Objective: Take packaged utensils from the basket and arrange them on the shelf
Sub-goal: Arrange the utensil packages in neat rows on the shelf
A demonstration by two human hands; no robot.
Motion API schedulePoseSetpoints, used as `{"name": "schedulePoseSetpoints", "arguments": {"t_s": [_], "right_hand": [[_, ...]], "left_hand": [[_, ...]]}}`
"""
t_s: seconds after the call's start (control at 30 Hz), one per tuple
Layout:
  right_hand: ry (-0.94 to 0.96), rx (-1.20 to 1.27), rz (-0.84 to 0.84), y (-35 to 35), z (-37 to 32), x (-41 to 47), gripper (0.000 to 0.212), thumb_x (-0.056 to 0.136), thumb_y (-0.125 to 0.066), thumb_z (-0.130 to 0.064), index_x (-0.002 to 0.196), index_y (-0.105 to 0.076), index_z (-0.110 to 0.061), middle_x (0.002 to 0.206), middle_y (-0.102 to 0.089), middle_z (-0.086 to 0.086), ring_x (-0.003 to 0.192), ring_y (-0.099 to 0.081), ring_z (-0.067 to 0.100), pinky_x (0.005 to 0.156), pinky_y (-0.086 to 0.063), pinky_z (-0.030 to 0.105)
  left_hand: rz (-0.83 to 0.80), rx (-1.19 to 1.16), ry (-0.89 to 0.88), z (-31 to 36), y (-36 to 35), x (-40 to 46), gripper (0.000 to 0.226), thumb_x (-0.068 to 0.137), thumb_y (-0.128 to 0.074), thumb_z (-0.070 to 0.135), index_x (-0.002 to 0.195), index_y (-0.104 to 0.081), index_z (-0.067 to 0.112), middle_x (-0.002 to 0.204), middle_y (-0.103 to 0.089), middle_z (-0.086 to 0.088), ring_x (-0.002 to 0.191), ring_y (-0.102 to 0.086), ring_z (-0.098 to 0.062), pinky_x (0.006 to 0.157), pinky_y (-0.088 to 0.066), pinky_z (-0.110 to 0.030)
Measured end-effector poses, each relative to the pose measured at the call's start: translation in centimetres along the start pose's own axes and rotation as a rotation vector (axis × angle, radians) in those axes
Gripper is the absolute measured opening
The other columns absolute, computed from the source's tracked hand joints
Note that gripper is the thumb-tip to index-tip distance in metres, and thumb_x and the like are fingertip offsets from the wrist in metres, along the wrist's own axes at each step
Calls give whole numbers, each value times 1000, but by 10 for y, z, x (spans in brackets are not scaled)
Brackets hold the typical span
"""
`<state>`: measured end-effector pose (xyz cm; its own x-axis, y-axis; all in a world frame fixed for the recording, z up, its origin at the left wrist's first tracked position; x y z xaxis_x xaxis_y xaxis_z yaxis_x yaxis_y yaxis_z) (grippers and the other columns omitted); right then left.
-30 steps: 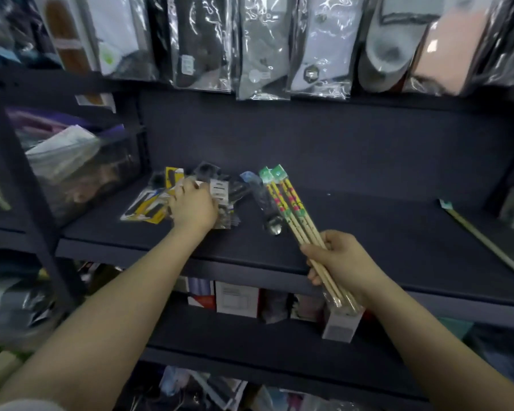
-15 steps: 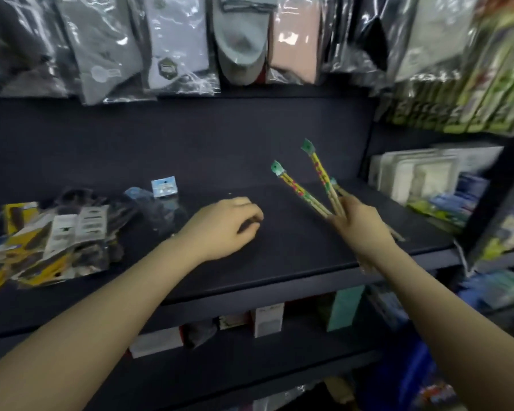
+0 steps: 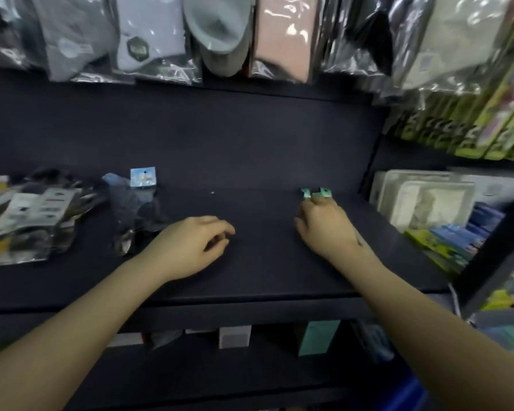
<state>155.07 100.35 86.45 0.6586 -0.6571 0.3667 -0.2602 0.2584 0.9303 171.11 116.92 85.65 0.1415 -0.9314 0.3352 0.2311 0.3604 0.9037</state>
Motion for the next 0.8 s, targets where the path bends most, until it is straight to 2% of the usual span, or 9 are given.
{"name": "schedulePoseSetpoints", "arguments": {"t_s": [0.1,0.17,0.27,0.37,0.47,0.57,0.67,0.73,0.8], "right_hand": [[267,246,-23,3,-63,3,25,92,-48,-26,107,-62,-11,111,-60,9,106,-54,29,88,-43,36],[439,364,-53,2,-110,4,22,92,-49,-23,105,-63,-11,110,-61,8,104,-55,27,90,-46,38],[627,438,-65,-2,-179,8,21,91,-51,-21,104,-63,-10,111,-61,8,102,-55,27,91,-45,42],[762,480,-89,-4,-247,16,26,92,-49,-23,113,-59,-10,118,-58,8,110,-52,26,94,-43,40],[919,435,-122,-8,-319,21,43,94,-47,-31,131,-47,-10,136,-48,9,126,-43,26,105,-36,37],[1040,292,-153,-17,-384,25,67,93,-44,-44,148,-20,-15,158,-19,7,144,-19,23,118,-15,35],[1073,149,-163,-29,-427,35,71,92,-38,-53,150,-10,-23,160,-7,2,147,-8,20,120,-6,40],[1051,86,-248,-35,-441,45,69,91,-34,-57,149,-10,-29,160,-7,0,147,-7,20,120,-2,44],[1015,45,-306,-40,-446,53,64,91,-32,-59,148,-13,-35,159,-14,-3,146,-12,20,119,-5,44]], "left_hand": [[54,27,99,-23,15,-28,25,89,-52,23,114,-60,23,101,-61,8,78,-53,-6,74,-50,-30],[110,45,163,-43,30,-51,25,88,-56,21,112,-62,21,98,-61,8,80,-56,-8,74,-51,-32],[151,110,255,-78,56,-90,24,86,-56,20,108,-65,15,97,-64,1,83,-60,-15,75,-50,-29],[190,183,362,-120,87,-130,36,82,-48,30,110,-62,11,99,-65,-8,90,-62,-26,77,-48,-31],[179,296,508,-176,115,-168,54,79,-44,44,118,-56,9,117,-59,-14,107,-56,-34,91,-43,-36],[84,303,607,-232,132,-197,87,64,-39,68,127,-50,9,131,-49,-16,120,-49,-35,105,-38,-42],[-27,183,619,-271,138,-214,122,48,-32,92,137,-38,9,144,-35,-17,135,-34,-26,114,-22,-28],[-76,122,639,-285,137,-216,129,40,-31,94,141,-31,14,151,-24,-14,141,-23,-20,114,-14,-22],[-126,56,666,-296,134,-214,122,41,-36,87,143,-28,20,155,-17,-8,142,-17,-14,113,-11,-20]]}}
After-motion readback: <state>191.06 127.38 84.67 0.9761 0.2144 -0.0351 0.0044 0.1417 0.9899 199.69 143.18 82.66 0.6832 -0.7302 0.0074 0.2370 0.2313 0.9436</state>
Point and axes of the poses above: each hand's wrist, its own x-axis towards the middle knuckle, its own y-axis out of the back of the hand, z = x × y, the point moved 2 cm from there along x, towards the middle knuckle
